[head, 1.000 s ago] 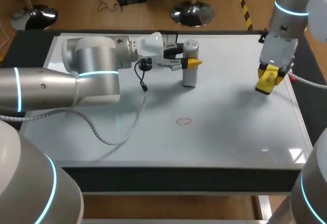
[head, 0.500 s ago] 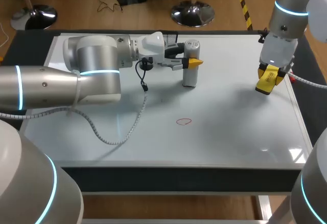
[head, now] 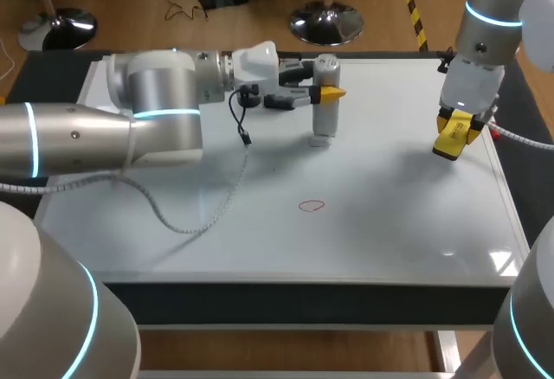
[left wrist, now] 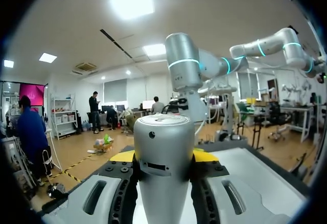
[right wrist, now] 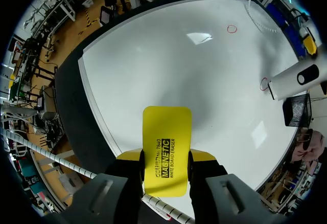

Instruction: Pick up the inspection probe, press it on each red-marked spot on the whiteboard one by one, put down the probe, pick up the eraser, and wipe off all the red marks.

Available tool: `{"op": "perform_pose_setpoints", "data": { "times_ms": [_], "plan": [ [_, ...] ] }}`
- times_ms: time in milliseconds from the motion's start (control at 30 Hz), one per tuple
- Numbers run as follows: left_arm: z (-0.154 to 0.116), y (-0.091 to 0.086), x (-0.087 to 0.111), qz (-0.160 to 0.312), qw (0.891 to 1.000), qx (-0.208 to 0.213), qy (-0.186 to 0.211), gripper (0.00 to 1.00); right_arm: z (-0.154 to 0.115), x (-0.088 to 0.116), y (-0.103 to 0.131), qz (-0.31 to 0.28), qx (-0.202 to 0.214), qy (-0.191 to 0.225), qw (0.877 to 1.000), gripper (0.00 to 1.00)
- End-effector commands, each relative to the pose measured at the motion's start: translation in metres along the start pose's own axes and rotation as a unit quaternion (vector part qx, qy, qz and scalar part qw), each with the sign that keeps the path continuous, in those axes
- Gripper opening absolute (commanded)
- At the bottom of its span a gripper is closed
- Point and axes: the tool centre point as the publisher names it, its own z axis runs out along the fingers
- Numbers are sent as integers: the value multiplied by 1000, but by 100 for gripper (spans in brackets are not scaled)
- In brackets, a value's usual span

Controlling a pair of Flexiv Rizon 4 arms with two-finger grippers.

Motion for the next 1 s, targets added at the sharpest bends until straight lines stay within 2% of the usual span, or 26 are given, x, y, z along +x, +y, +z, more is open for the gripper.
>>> {"op": "perform_pose_setpoints", "data": {
  "times_ms": [33, 600, 800, 1000],
  "plan": [
    [-2, -20, -18, 12, 999, -14, 28, 0, -1, 0, -1, -1, 0, 1, 1000, 0],
    [12, -88, -90, 40, 997, -13, 67, 0, -1, 0, -1, -1, 0, 1, 1000, 0],
    [17, -97, -113, 35, 996, 4, 79, 0, -1, 0, -1, -1, 0, 1, 1000, 0],
    [19, -98, -132, 32, 996, 5, 88, 0, -1, 0, -1, -1, 0, 1, 1000, 0]
  ]
}}
